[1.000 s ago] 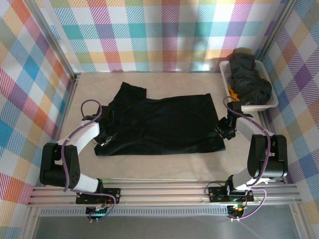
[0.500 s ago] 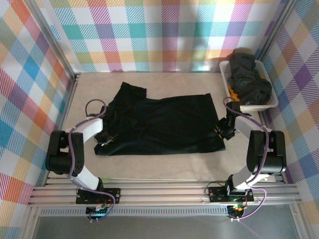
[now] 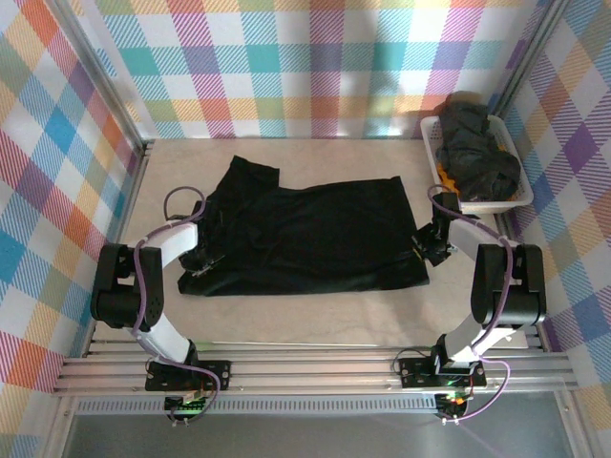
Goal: Fold and stack the t-shirts
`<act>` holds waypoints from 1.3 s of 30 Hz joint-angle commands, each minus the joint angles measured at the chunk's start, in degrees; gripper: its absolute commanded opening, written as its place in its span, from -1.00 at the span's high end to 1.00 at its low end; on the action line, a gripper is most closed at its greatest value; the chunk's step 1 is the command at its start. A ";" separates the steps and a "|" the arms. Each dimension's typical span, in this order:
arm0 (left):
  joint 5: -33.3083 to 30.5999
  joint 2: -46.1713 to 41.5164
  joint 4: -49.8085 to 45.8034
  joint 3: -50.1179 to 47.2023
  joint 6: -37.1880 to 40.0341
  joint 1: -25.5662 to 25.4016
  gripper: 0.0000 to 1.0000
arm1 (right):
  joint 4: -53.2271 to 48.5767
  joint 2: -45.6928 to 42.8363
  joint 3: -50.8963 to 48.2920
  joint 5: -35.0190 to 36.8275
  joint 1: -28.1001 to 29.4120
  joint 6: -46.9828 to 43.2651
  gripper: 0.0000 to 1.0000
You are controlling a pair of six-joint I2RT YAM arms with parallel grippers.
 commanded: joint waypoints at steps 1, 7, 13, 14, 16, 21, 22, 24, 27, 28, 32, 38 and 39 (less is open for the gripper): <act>-3.96 1.33 0.02 0.76 1.20 1.49 0.58 | -3.83 -4.52 2.63 4.30 -0.39 0.26 1.00; -4.42 -0.08 -0.55 1.15 1.39 1.63 0.60 | -5.58 -5.93 3.69 5.90 -0.50 -0.61 1.00; -3.27 -0.12 -0.13 1.19 2.56 1.76 0.60 | -4.84 -2.61 5.67 3.01 -0.85 -1.74 1.00; -2.68 -0.31 0.30 1.13 2.82 1.80 0.60 | -4.91 -1.55 6.37 2.27 -0.85 -2.09 1.00; -1.56 -1.27 0.82 1.24 3.24 1.79 0.59 | -5.37 0.90 7.70 1.36 -0.87 -2.51 1.00; -1.90 -9.82 -0.03 1.53 3.15 1.73 0.42 | -5.56 5.04 9.74 0.12 -1.22 -4.38 1.00; -1.47 -11.60 -0.40 1.99 3.34 1.78 0.34 | -5.71 5.79 10.21 -0.16 -1.37 -4.98 0.96; -0.32 -13.67 -1.64 3.06 3.56 1.80 0.22 | -6.59 6.64 11.21 -1.03 -1.74 -6.14 0.56; 5.72 -13.76 -0.48 4.39 5.34 1.80 0.18 | -7.42 4.47 11.17 -0.69 -1.64 -8.36 0.11; 9.31 -12.97 1.39 4.61 6.45 1.80 0.20 | -7.72 2.64 10.55 -0.05 -1.19 -9.17 0.06; 11.82 -6.77 1.42 8.01 8.14 1.80 0.23 | -8.34 -4.41 6.88 -0.66 1.16 -11.92 0.19; 10.89 4.18 2.66 15.43 13.71 1.80 0.27 | -7.11 -9.16 -0.62 -7.30 6.11 -13.94 0.29; 10.72 5.54 3.21 16.42 14.80 1.80 0.27 | -6.37 -9.34 -2.10 -8.58 6.18 -14.02 0.26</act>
